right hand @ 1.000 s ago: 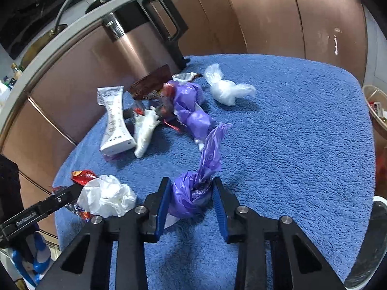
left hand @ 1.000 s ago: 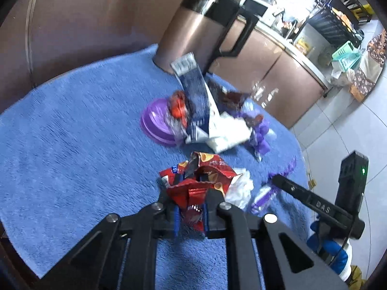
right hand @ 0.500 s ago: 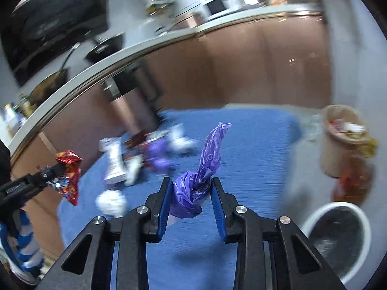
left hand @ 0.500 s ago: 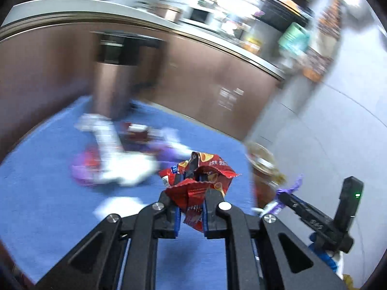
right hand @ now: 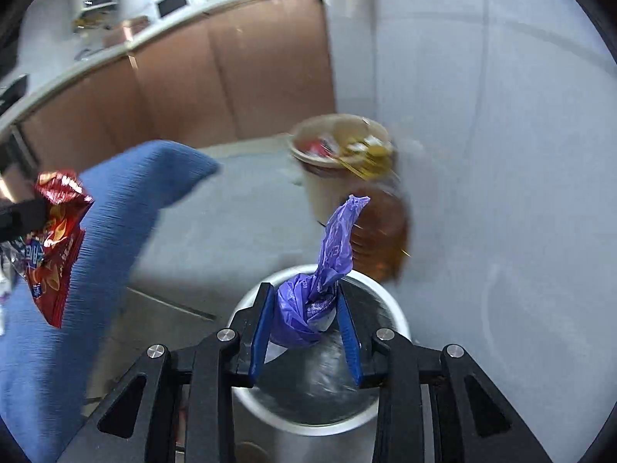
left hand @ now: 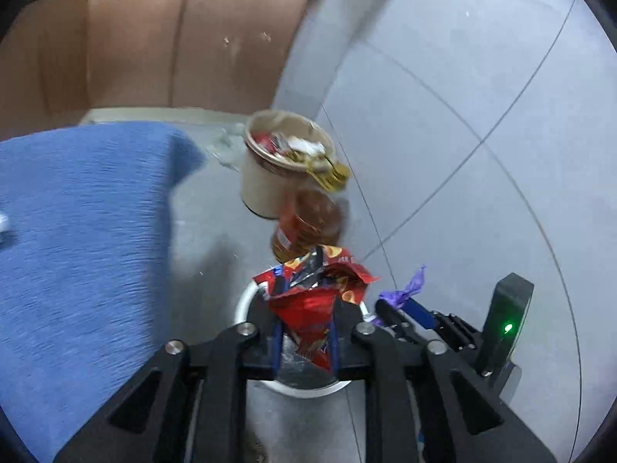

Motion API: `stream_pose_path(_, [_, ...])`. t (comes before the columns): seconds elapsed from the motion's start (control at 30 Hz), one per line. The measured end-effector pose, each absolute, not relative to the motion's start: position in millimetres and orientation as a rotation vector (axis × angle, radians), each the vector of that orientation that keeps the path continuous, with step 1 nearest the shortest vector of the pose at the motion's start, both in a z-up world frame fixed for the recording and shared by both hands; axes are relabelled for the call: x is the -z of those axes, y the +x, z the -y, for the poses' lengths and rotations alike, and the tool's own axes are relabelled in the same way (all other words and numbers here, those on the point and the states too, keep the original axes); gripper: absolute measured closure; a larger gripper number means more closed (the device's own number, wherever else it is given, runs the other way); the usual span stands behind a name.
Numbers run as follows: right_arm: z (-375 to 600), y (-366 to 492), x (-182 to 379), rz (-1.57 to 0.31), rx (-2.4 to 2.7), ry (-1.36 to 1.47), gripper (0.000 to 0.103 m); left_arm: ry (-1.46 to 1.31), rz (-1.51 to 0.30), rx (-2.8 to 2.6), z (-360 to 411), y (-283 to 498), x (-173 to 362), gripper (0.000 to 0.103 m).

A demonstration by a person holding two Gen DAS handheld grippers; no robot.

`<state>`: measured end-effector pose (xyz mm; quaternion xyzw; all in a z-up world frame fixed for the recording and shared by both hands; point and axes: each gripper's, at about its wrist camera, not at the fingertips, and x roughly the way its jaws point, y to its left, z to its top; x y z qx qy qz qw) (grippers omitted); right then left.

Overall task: Collect trash
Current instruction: 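Carry both items over the floor bin and open both tools, then grasp the white tissue with left tool while right tool grasps purple bag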

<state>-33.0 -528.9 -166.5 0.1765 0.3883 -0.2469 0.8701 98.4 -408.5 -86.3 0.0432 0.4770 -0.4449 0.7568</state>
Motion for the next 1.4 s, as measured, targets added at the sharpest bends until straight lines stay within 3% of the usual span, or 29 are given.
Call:
stream_pose_path(0.1, [540.8, -31.7, 179.0, -0.834, 0.553, 0.368, 0.066, 0.103, -1.06, 0.976, 434.3, 98.4, 94.4, 0.065])
stream_pose_path(0.17, [544.9, -30.5, 182.7, -0.843, 0.567, 0.369, 0.056, 0.092, -1.074, 0.98, 440.3, 99.5, 97.5, 0.061])
stream_pose_path(0.33, [549.1, -44.5, 179.0, -0.83, 0.596, 0.361, 0.044, 0.046, -1.07, 0.996, 431.4, 99.1, 87.6, 0.058])
stream_pose_path(0.63, [522.1, -46.7, 137.1, -0.735, 0.555, 0.338, 0.042, 0.004, -0.944, 0.937, 376.7, 101.2, 49.4, 0.058])
stream_pose_path(1.07, [422.2, -16.3, 52.1, -0.619, 0.299, 0.25, 0.042, -0.045, -0.776, 0.784, 221.6, 103.7, 6.6, 0.058])
stream_pose_path(1.2, [386.0, 8.0, 43.1, -0.623, 0.2, 0.228, 0.042, -0.046, -0.741, 0.709, 166.9, 111.3, 6.1, 0.046])
stream_pose_path(1.4, [333.2, 54.6, 40.2, -0.654, 0.042, 0.183, 0.042, -0.055, -0.76, 0.564, 84.3, 131.1, 27.8, 0.043])
